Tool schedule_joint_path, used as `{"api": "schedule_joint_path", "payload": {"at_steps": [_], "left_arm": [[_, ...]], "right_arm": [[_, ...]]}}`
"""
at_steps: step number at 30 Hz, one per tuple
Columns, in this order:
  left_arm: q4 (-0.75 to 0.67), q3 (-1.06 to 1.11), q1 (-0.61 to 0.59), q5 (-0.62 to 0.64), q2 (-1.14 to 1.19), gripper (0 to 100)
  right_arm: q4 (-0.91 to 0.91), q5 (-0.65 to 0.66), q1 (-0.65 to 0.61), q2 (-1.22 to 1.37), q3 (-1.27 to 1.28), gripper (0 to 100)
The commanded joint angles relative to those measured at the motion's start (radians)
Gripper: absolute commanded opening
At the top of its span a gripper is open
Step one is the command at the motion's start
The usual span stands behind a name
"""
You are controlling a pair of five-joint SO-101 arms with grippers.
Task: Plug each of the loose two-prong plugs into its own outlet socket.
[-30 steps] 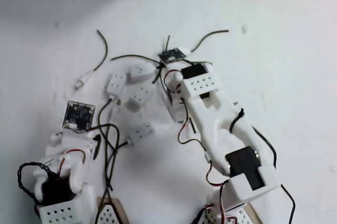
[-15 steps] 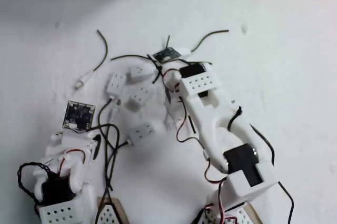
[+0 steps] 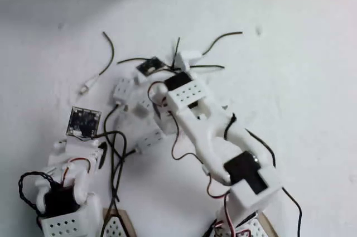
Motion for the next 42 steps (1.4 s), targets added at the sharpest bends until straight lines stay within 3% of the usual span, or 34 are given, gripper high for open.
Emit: {"api": "schedule_joint_path", "payload": {"at_steps": [1,17,33,42], "left_arm": [[0.003,-0.006,-0.010,-0.002,-0.008,25],[0.003,-0.006,-0.010,-0.002,-0.008,25],[0.003,-0.006,-0.010,-0.002,-0.008,25],[0.003,-0.006,-0.010,-0.002,-0.008,25]], "right_arm": [[-0.012,-0.009,-0.024,0.036,-0.043,11.4],[0.059,-0.037,0.019,0.257,-0.227,11.8],[0.104,0.020,0.143,0.263,-0.241,11.8],[0.119,0.020,0.131,0.268,-0.236,11.8]]}}
